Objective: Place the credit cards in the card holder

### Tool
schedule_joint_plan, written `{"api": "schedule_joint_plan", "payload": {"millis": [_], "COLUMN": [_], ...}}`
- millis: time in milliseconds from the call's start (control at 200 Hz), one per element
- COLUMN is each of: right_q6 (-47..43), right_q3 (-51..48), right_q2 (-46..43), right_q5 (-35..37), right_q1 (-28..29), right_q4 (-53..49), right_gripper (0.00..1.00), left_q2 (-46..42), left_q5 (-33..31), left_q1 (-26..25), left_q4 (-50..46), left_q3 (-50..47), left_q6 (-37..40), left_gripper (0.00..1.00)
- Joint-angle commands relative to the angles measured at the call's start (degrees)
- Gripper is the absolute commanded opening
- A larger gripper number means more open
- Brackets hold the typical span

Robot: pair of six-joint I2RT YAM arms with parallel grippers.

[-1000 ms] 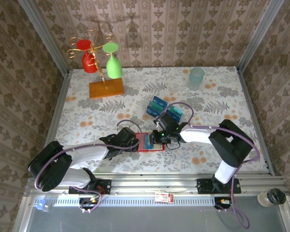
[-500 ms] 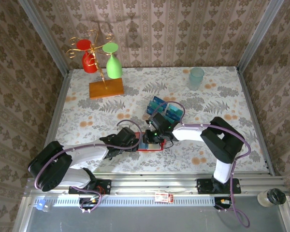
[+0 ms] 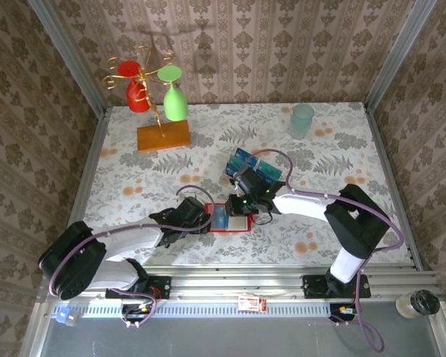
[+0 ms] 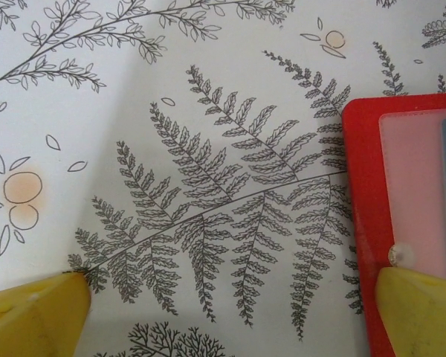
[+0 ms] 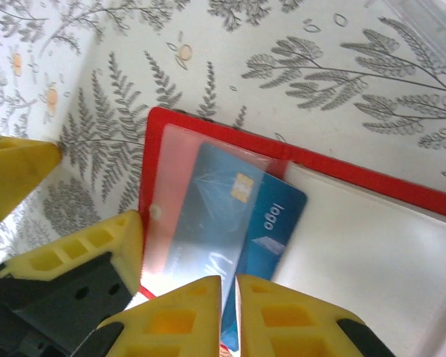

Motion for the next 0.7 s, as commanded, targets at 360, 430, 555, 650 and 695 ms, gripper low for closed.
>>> {"api": "schedule_joint_plan", "payload": {"millis": [360,430,555,650,695], "right_q6": [-1.3,-1.3,-1.4,-1.3,-1.1], "right_q3": [2.6,3.4,4.7,5.4,5.9], "right_q2": [6.7,7.5,8.6,9.5,9.9], "right_q5": [-0.4,-0.8,-1.0,-1.0,-1.3], "right_q1": [0.0,0.3,1.0,1.4,1.6], "right_q4": [-0.6,-0.7,-1.3,-1.4,-1.5], "right_gripper": [0.11,0.11,0.10,0.10,0.09], "left_q2": [2.0,2.3,2.6,2.6,2.6], "left_q5": [0.3,0.4,0.6,0.7,0.8], "left_q1": [0.4,0.4,0.4,0.4,0.4], "left_q4": [1.0,1.3,1.7,1.9,1.9], "left_q3": [-0.9,-0.9,-0.9,-1.0,-0.9], "left_q6": [-1.2,-1.2,-1.2,-1.2,-1.1], "left_gripper": [1.00,1.00,1.00,1.00,1.00]}}
